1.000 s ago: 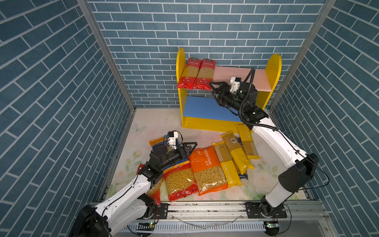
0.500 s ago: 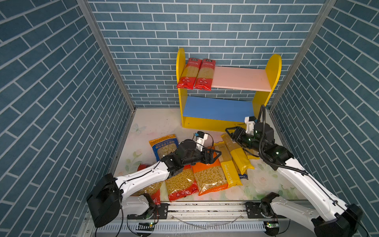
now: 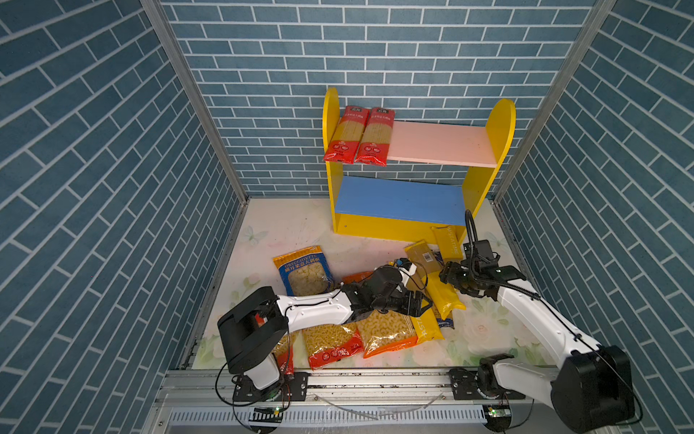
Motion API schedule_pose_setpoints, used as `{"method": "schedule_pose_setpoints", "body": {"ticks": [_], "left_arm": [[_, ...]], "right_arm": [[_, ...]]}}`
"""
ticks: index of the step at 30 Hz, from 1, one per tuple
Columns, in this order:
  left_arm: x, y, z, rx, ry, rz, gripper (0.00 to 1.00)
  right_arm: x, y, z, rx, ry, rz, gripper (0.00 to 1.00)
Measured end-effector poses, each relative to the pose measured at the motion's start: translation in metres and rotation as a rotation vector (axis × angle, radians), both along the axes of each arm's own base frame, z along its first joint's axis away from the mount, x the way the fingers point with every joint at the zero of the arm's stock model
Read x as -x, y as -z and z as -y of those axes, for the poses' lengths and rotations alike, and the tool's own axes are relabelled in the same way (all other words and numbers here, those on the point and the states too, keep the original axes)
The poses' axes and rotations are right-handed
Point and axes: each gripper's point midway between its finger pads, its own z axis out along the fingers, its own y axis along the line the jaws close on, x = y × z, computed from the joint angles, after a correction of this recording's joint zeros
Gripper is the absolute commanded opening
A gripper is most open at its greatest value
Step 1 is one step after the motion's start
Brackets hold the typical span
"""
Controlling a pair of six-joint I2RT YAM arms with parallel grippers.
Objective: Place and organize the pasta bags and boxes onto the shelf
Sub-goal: 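Open the right gripper and lower both grippers toward the pasta pile, then grasp the blue-labelled Molti Pasta spaghetti pack with the right gripper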
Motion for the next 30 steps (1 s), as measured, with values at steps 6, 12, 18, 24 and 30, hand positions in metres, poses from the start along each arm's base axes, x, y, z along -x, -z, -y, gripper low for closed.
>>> {"method": "schedule_pose_setpoints", "body": {"ticks": [6,12,18,24,30], "left_arm": [[0.002,0.01,-0.006,-0.024,-0.023,-0.013,0.8],[0.0,0.003,-0.014,-0.029,-0.049,0.005,0.81],[-0.006,-0.016,-0.024,0.001,-0.083,0.049,0.81],[-0.013,-0.03,-0.043,0.013,-0.136,0.09,0.81],[-0.012,-0.029,-0.051,0.007,-0.149,0.099,0.81]], "right_arm": [[-0.006,0.042,-0.001,0.0,-0.075,-0.121,0.73],[-0.008,0.041,-0.028,-0.144,-0.13,-0.111,0.62],[0.008,0.021,-0.083,-0.2,-0.253,-0.057,0.6],[0.018,0.009,-0.153,-0.202,-0.409,-0.048,0.61],[0.015,-0.018,-0.168,-0.25,-0.427,-0.001,0.66]]}}
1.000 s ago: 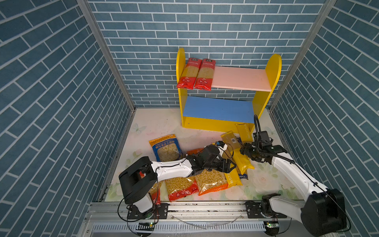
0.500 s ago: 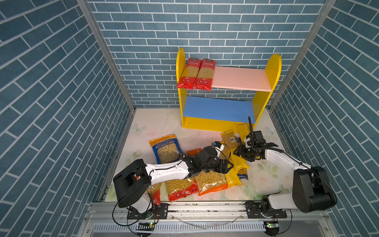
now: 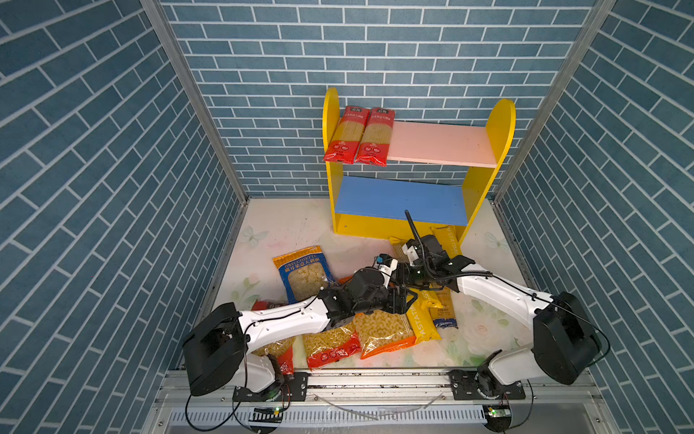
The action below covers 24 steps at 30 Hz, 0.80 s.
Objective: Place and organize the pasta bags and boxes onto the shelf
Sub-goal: 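Grasp the blue-labelled Molti Pasta spaghetti pack with the right gripper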
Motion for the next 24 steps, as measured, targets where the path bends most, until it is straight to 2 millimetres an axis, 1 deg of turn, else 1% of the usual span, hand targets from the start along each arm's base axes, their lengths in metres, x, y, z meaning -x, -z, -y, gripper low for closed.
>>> {"method": "schedule_pose_setpoints", "body": {"ticks": [2,3,4,6,7,8,9,10,12,15,17,19,21,24], "left_arm": [[0.001,0.003,-0.001,-0.006,0.0,-0.004,0.81],[0.001,0.005,-0.001,-0.009,0.002,-0.007,0.81],[0.001,0.006,0.001,-0.007,0.005,-0.008,0.81],[0.001,0.013,0.004,-0.013,0.018,-0.019,0.81],[0.001,0.018,0.008,-0.02,0.027,-0.03,0.81],[0.001,0.022,0.012,-0.027,0.037,-0.041,0.81],[0.001,0.027,0.018,-0.034,0.05,-0.053,0.81],[0.0,0.032,0.025,-0.04,0.064,-0.066,0.81],[-0.002,0.039,0.037,-0.043,0.088,-0.085,0.81],[-0.005,0.046,0.054,-0.032,0.113,-0.107,0.81],[-0.008,0.052,0.064,-0.031,0.123,-0.121,0.81],[-0.012,0.056,0.075,-0.028,0.133,-0.129,0.81],[-0.015,0.058,0.084,-0.024,0.143,-0.133,0.81],[-0.018,0.061,0.09,-0.015,0.149,-0.132,0.81]], "right_arm": [[-0.006,-0.013,0.018,-0.013,0.054,0.014,0.66],[-0.01,-0.019,0.032,-0.024,0.094,0.029,0.66],[-0.013,-0.025,0.052,-0.031,0.148,0.043,0.66],[-0.013,-0.025,0.093,-0.027,0.265,0.052,0.66],[-0.01,-0.019,0.115,-0.013,0.33,0.042,0.66],[-0.006,-0.011,0.13,-0.001,0.375,0.028,0.66],[0.0,0.0,0.146,0.016,0.42,0.0,0.66],[0.007,0.014,0.157,0.031,0.454,-0.034,0.65],[0.021,0.042,0.174,0.055,0.508,-0.11,0.65],[0.036,0.074,0.186,0.084,0.551,-0.208,0.62],[0.038,0.085,0.186,0.087,0.553,-0.234,0.61],[0.034,0.09,0.181,0.055,0.542,-0.232,0.61],[0.023,0.089,0.172,0.0,0.519,-0.209,0.61],[0.01,0.09,0.159,-0.069,0.48,-0.193,0.56]]}}
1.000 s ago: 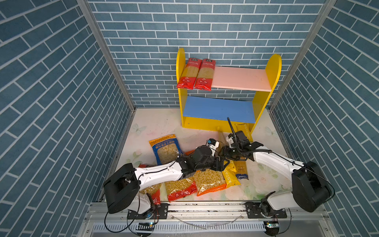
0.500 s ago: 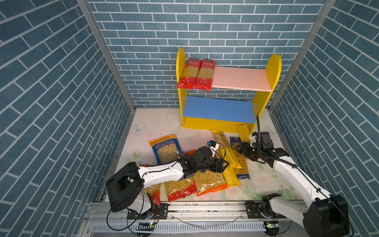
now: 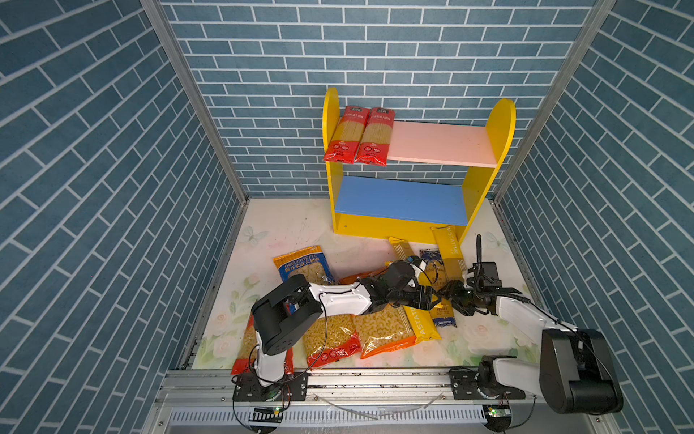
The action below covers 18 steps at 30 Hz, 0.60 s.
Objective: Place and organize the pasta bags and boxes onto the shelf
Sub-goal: 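Grasp the blue-labelled Molti Pasta spaghetti pack with the right gripper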
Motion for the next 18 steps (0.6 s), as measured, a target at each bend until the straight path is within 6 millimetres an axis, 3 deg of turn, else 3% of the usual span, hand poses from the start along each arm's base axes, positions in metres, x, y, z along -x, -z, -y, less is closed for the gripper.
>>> {"method": "schedule_pose_setpoints", "body": {"ticks": [7,11,14,18], "left_arm": [[-0.009,0.017,-0.016,-0.012,-0.033,-0.011,0.8],[-0.011,0.026,-0.036,-0.033,-0.064,-0.033,0.8],[-0.014,0.015,-0.046,-0.015,-0.085,-0.029,0.81],[-0.024,-0.021,-0.057,0.056,-0.121,0.0,0.81]], "right_arm": [[-0.013,-0.002,-0.02,-0.059,-0.061,0.107,0.27],[-0.008,-0.021,-0.024,-0.057,-0.094,0.164,0.14],[0.003,-0.034,-0.023,-0.042,-0.103,0.177,0.1],[0.02,-0.049,-0.015,-0.006,-0.091,0.144,0.06]]}}
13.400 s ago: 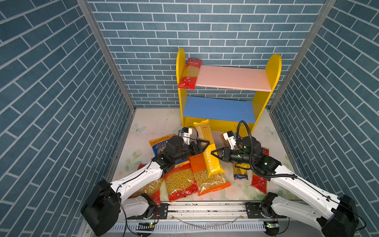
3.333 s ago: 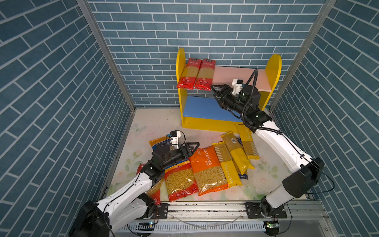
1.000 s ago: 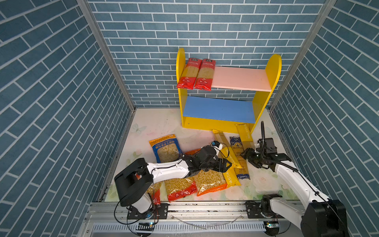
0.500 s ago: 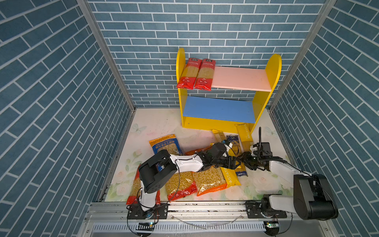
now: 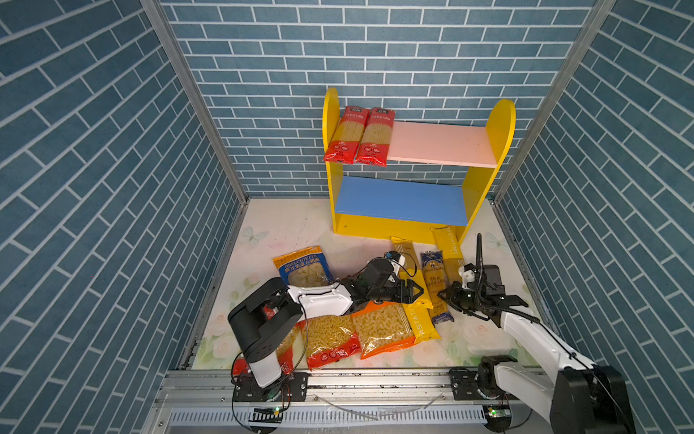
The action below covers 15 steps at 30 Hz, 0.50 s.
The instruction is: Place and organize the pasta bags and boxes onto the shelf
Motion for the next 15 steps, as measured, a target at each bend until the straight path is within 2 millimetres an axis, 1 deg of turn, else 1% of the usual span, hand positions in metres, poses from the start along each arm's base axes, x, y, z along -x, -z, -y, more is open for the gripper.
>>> {"method": "schedule_pose_setpoints", "body": {"ticks": [4,7,10,15], "left_arm": [[-0.014,-0.033,-0.015,0.087,-0.053,0.019,0.81],[-0.023,-0.048,-0.025,0.152,-0.093,0.003,0.82],[-0.029,-0.055,-0.032,0.215,-0.132,-0.033,0.85],[-0.029,-0.056,-0.037,0.309,-0.177,-0.121,0.87]], "right_arm": [[0.007,-0.032,0.003,0.008,0.014,0.002,0.03],[0.007,-0.059,-0.001,-0.023,0.021,0.041,0.02],[0.011,-0.081,-0.012,-0.066,-0.001,0.089,0.01],[0.026,-0.11,-0.047,-0.154,-0.093,0.158,0.0]]}}
